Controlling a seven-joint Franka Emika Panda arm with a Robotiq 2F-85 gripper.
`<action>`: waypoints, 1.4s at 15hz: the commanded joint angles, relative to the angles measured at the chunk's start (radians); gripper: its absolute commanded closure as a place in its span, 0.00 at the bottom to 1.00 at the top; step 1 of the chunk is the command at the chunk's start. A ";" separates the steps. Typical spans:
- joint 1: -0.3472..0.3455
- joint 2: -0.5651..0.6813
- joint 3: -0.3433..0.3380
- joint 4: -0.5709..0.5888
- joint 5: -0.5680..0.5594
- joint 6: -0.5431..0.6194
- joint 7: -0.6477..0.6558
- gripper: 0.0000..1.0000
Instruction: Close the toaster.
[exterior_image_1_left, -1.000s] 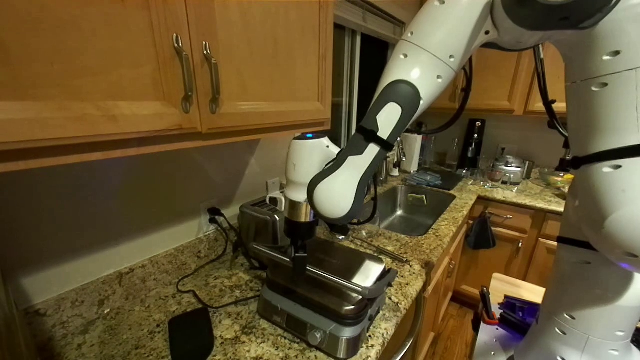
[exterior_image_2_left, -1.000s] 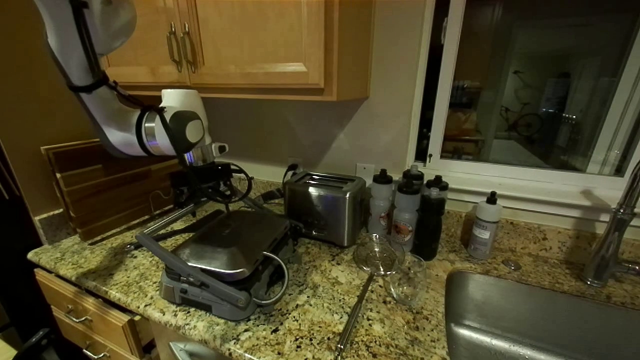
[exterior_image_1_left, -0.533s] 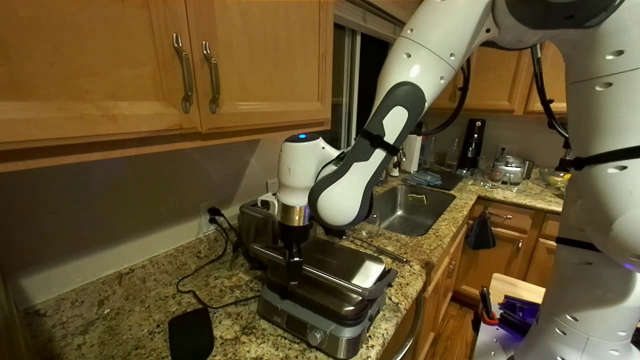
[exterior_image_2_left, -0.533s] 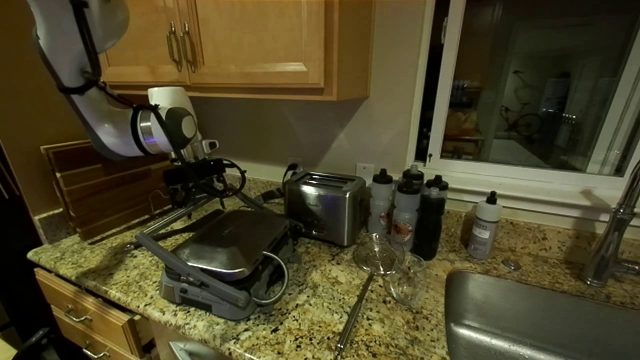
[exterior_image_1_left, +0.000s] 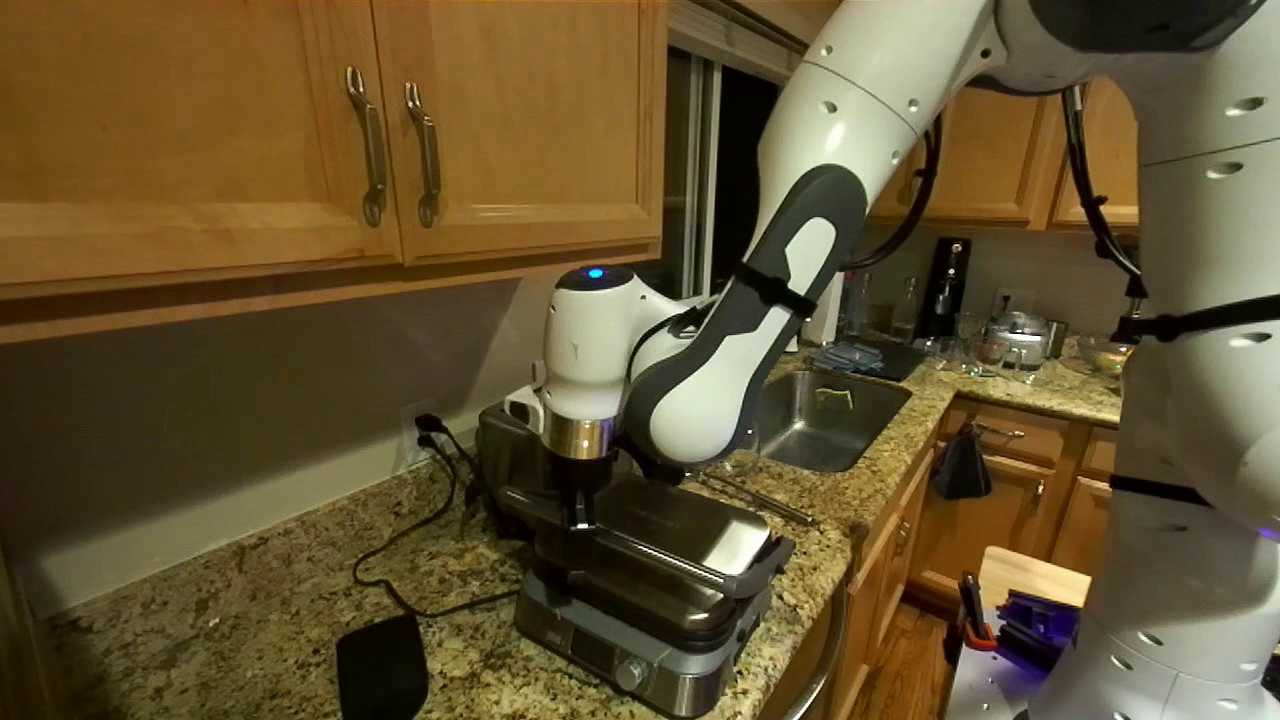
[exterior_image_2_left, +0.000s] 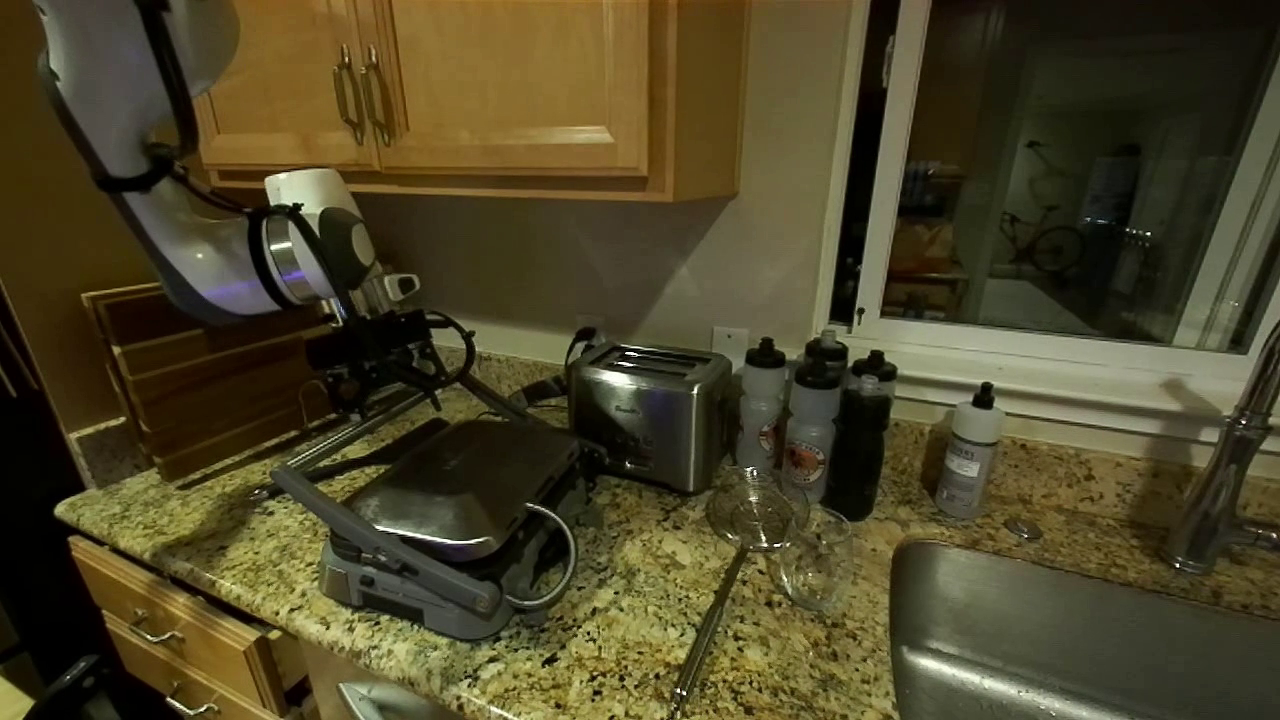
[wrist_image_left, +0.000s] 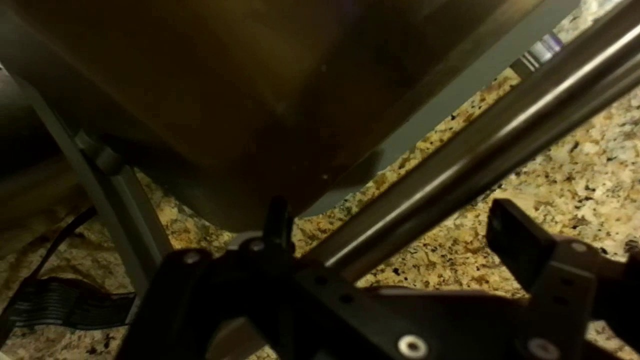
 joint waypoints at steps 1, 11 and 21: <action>0.050 -0.078 -0.038 -0.035 -0.092 -0.033 0.097 0.00; 0.010 -0.253 -0.015 -0.073 -0.079 -0.157 0.128 0.00; -0.122 -0.565 -0.091 -0.198 0.153 -0.280 0.069 0.00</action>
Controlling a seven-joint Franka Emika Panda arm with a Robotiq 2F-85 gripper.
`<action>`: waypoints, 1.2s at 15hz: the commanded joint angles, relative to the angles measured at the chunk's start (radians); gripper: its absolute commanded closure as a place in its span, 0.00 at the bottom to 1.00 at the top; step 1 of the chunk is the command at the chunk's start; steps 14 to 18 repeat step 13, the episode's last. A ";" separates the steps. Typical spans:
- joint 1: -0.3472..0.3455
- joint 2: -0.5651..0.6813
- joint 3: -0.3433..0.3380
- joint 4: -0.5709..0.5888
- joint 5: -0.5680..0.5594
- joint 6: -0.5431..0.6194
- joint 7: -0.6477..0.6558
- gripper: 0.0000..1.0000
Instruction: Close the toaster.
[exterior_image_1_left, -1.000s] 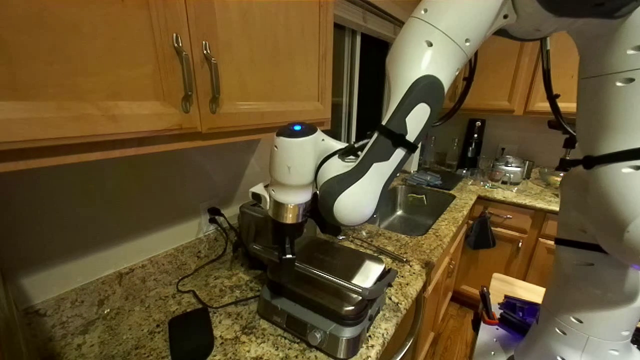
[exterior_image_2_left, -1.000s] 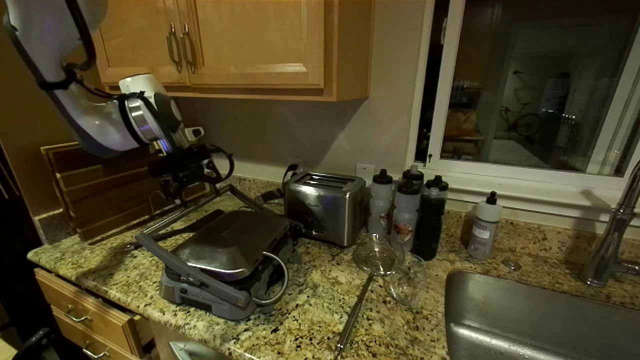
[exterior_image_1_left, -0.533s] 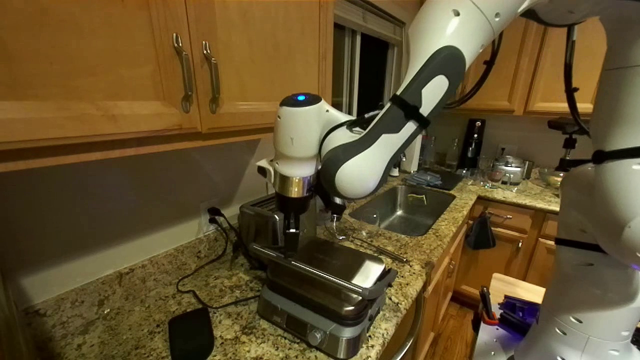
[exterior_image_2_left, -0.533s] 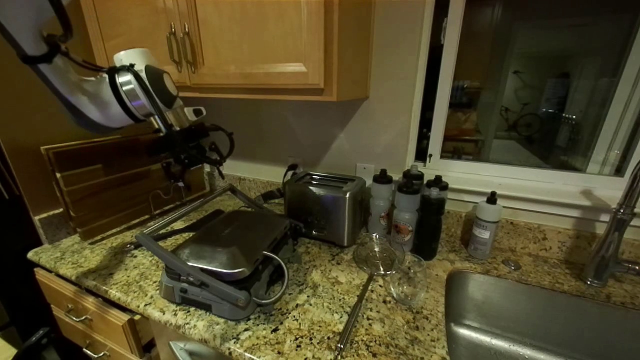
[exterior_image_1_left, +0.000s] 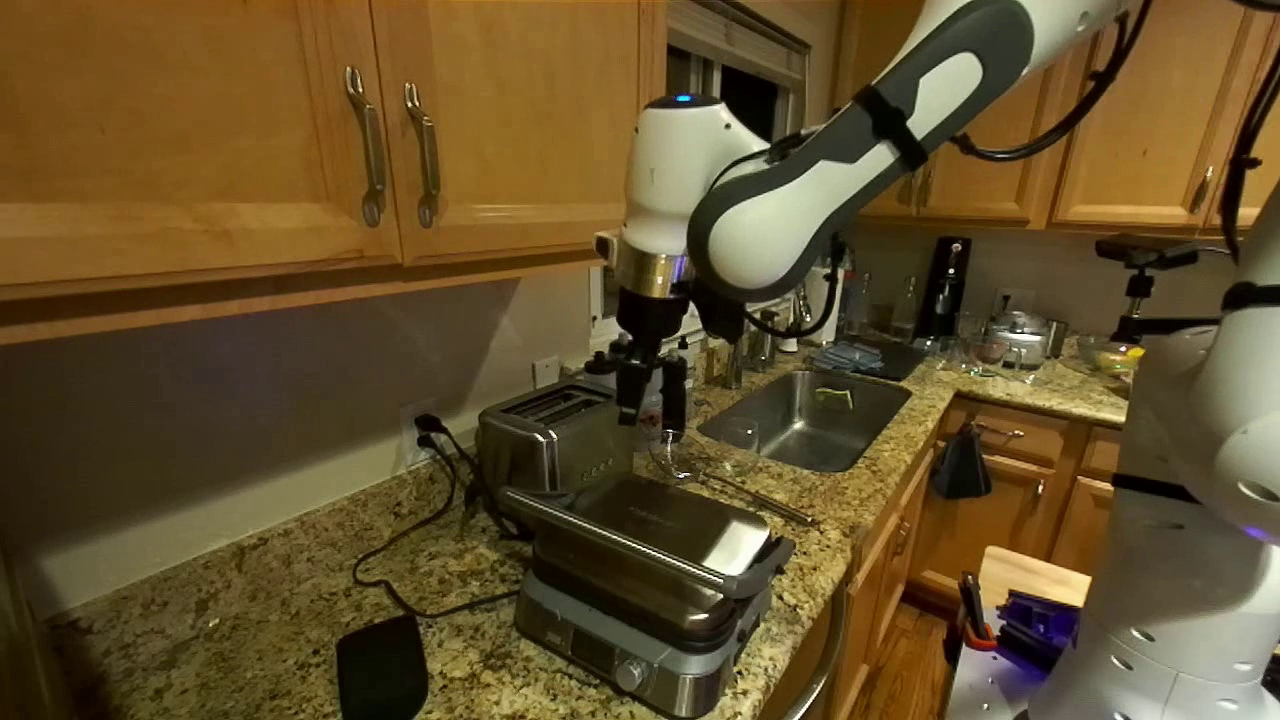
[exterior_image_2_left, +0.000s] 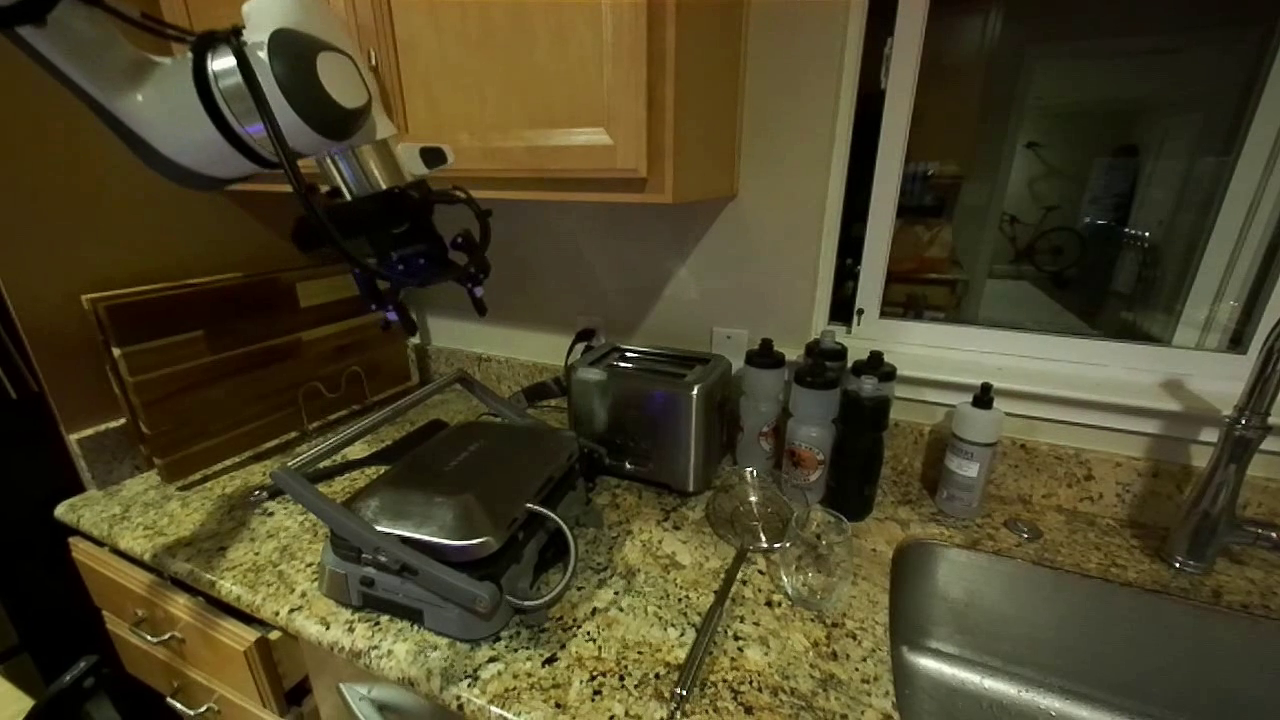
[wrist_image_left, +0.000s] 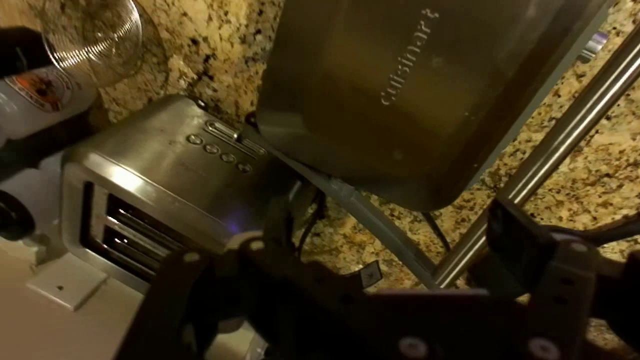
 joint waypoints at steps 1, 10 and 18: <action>-0.040 -0.147 -0.050 -0.103 0.094 -0.050 -0.049 0.00; -0.089 -0.164 -0.101 -0.120 0.142 -0.059 -0.068 0.00; -0.089 -0.164 -0.101 -0.122 0.143 -0.059 -0.067 0.00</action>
